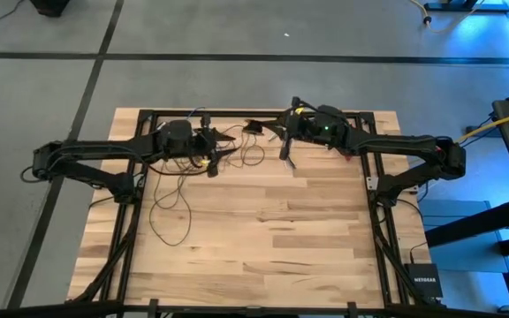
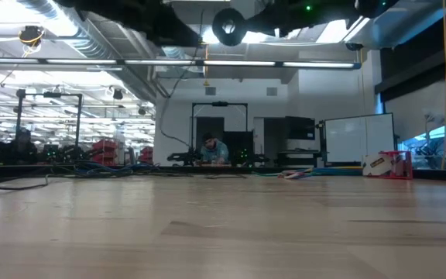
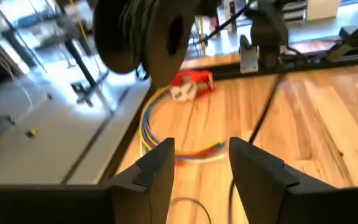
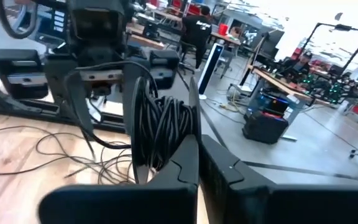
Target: Coiling cords
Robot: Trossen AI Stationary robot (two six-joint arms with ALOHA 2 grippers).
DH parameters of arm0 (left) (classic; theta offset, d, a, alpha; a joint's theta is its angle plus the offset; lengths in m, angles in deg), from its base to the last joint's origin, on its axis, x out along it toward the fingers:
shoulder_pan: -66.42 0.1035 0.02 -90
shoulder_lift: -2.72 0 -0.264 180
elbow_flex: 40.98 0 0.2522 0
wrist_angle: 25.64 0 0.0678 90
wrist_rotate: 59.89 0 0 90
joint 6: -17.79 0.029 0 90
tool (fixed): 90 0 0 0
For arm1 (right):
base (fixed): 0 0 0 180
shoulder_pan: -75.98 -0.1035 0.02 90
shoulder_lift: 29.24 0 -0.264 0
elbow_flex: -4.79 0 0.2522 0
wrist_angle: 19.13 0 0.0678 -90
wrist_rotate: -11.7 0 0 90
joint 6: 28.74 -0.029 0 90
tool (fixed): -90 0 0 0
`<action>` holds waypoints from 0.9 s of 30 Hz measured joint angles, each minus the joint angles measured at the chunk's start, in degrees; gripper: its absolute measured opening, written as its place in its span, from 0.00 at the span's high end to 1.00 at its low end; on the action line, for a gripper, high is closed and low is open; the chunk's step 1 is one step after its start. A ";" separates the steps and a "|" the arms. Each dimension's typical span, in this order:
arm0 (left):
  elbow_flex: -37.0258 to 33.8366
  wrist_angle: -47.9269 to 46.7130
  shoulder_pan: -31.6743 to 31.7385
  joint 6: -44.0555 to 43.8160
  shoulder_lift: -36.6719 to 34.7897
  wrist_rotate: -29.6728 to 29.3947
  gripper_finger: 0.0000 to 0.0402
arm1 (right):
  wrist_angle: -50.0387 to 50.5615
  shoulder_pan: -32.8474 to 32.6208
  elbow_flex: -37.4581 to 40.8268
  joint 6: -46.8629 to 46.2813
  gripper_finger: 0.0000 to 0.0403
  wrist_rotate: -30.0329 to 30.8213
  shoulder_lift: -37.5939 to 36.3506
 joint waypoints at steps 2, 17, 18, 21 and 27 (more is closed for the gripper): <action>-0.13 -1.26 -0.39 -0.84 0.74 -0.18 0.64 | 0.35 0.00 0.00 0.02 0.99 -0.12 0.14; 3.59 -7.24 -2.94 2.58 -1.74 -5.56 0.65 | 1.63 0.00 0.00 0.19 0.99 -0.37 0.15; 4.22 -8.09 -2.95 2.26 -2.01 -5.45 0.65 | 1.65 0.00 0.00 0.19 0.99 -0.35 0.15; 4.55 -9.65 -3.58 2.09 -2.23 -4.98 0.65 | 1.65 0.00 0.00 0.61 0.99 -0.36 0.15; 4.31 -11.09 -3.56 0.32 -1.69 -4.83 0.65 | 1.67 -0.04 0.00 1.70 0.99 0.20 0.15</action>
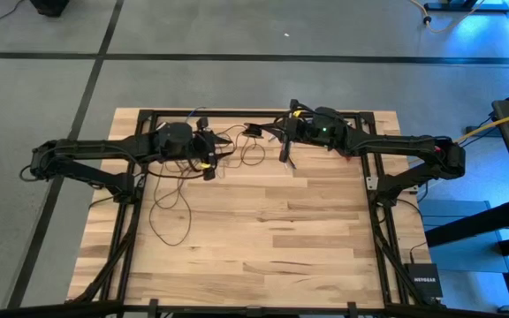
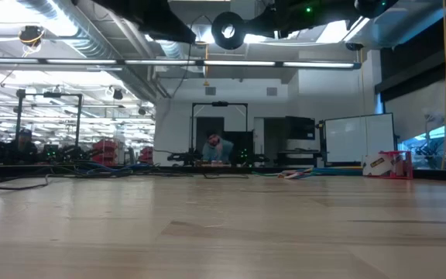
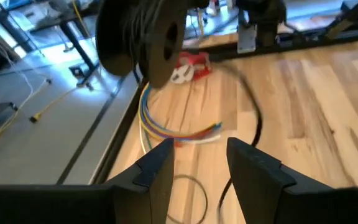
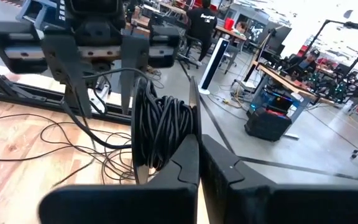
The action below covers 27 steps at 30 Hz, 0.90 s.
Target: Coiling cords
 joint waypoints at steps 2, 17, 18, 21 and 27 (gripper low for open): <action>-0.07 -0.92 -0.02 0.42 -0.03 -0.07 0.65 | 0.00 0.00 0.00 -0.01 0.98 0.00 0.00; 6.26 -13.91 1.36 -1.10 -0.79 2.37 0.65 | -0.02 0.00 0.00 -0.04 0.99 0.00 0.00; 6.26 -14.04 1.18 -1.19 -0.73 2.68 0.65 | -0.02 0.00 0.00 -0.04 0.99 0.02 0.00; 6.26 -13.92 0.40 -1.26 -0.68 4.56 0.65 | 0.00 0.00 0.00 -0.05 0.99 0.02 0.00; 6.26 -11.46 -0.13 -1.09 -0.27 5.49 0.65 | -0.04 0.00 0.00 -0.07 0.99 0.02 0.00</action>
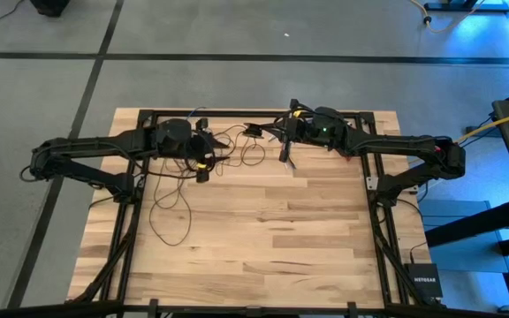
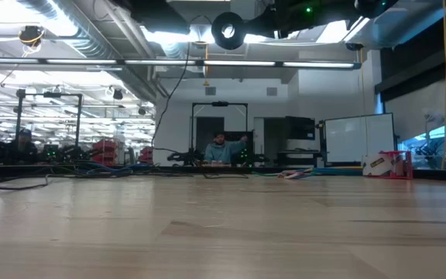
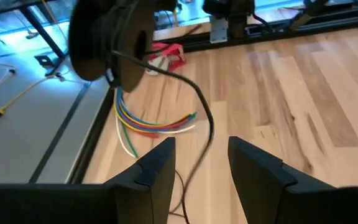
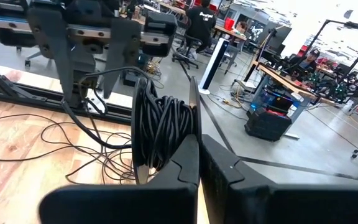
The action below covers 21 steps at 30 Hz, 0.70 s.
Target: Coiling cords
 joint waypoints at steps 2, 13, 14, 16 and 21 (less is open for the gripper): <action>0.00 0.89 0.01 -0.13 0.52 -0.17 0.65 | -0.01 0.00 0.00 0.00 0.99 0.00 0.00; -0.07 4.98 0.00 -2.35 1.06 -0.57 0.94 | -0.01 0.00 0.00 -0.04 0.99 0.04 0.00; -0.06 6.49 -0.02 -2.93 0.57 -0.57 0.97 | -0.03 0.00 0.00 -0.02 0.99 0.04 0.00; -0.04 9.86 -0.02 -4.26 0.03 -0.57 0.99 | -0.15 0.00 0.00 -0.04 0.99 0.04 0.00; -0.01 17.72 -0.01 -6.23 1.38 -0.57 0.97 | -3.15 0.00 0.00 -0.05 0.99 0.05 1.55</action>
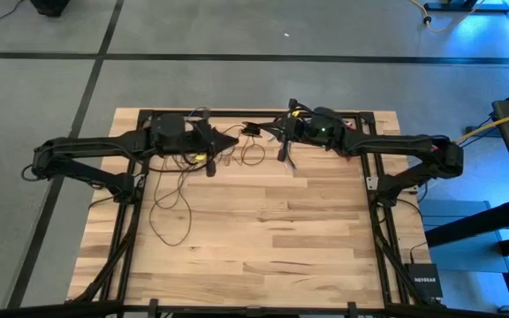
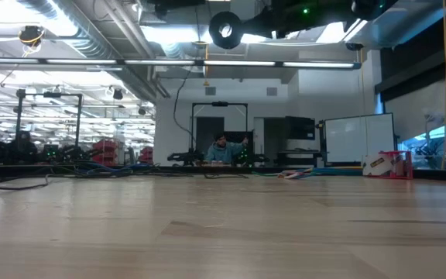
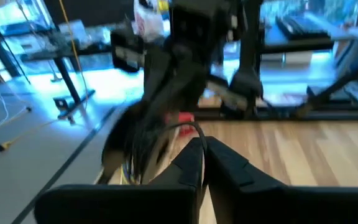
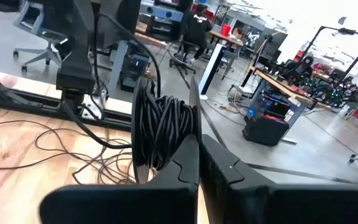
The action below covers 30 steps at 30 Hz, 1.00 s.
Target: Coiling cords
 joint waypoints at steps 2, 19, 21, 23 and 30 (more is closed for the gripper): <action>-0.01 2.59 -0.01 -0.54 1.29 0.00 0.99 | -1.82 0.00 0.00 0.00 0.99 0.99 1.22; -0.01 19.87 -0.26 0.24 15.06 -0.01 0.97 | -7.92 0.00 0.00 -1.81 0.99 2.97 4.29; -0.01 20.78 -0.25 0.98 16.05 -0.02 0.97 | -7.90 -0.02 0.02 -1.87 0.99 2.97 4.29; -0.01 21.36 -0.25 2.04 16.85 -0.42 0.98 | -8.11 0.00 0.01 -2.12 0.99 2.97 4.29; -0.01 20.93 -0.23 3.50 17.71 -3.10 1.00 | -9.19 0.00 0.05 -3.76 0.99 1.41 4.27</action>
